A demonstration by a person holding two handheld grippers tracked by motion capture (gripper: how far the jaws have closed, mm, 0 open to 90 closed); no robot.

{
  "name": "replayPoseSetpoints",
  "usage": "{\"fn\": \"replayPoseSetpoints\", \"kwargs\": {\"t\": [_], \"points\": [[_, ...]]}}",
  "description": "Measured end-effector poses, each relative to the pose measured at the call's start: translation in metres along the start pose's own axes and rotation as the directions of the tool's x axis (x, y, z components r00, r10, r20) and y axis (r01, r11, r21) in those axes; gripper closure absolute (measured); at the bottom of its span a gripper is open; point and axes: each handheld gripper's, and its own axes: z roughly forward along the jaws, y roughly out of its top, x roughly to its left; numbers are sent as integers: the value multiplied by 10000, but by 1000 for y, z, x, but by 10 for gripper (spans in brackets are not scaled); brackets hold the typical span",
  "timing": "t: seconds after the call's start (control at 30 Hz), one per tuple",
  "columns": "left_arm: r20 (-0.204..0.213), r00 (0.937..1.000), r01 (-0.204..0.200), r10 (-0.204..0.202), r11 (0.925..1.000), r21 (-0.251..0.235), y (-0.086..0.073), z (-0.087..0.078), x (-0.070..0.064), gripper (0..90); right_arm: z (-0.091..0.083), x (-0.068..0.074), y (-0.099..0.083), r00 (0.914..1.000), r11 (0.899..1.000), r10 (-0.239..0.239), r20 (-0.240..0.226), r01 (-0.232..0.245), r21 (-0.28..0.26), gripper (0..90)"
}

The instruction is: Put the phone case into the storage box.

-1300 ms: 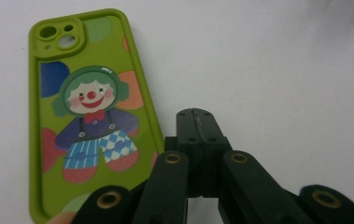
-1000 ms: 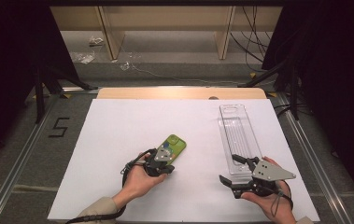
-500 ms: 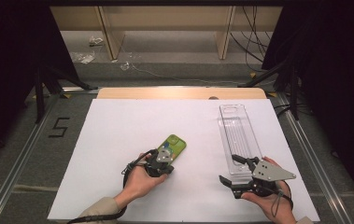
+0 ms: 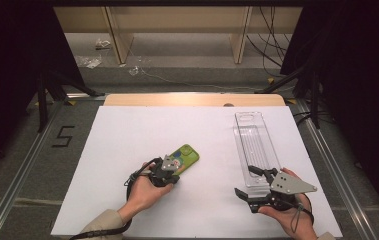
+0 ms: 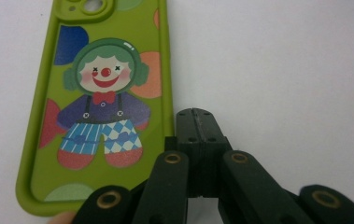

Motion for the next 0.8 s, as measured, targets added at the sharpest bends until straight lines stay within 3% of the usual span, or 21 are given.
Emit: {"fn": "replayPoseSetpoints", "kwargs": {"t": [0.8], "points": [[-194,9998,76,-76,10000,25,-4,-5,6,896,0,0,0,10000,10000,46,-25,-46,-26,175]]}}
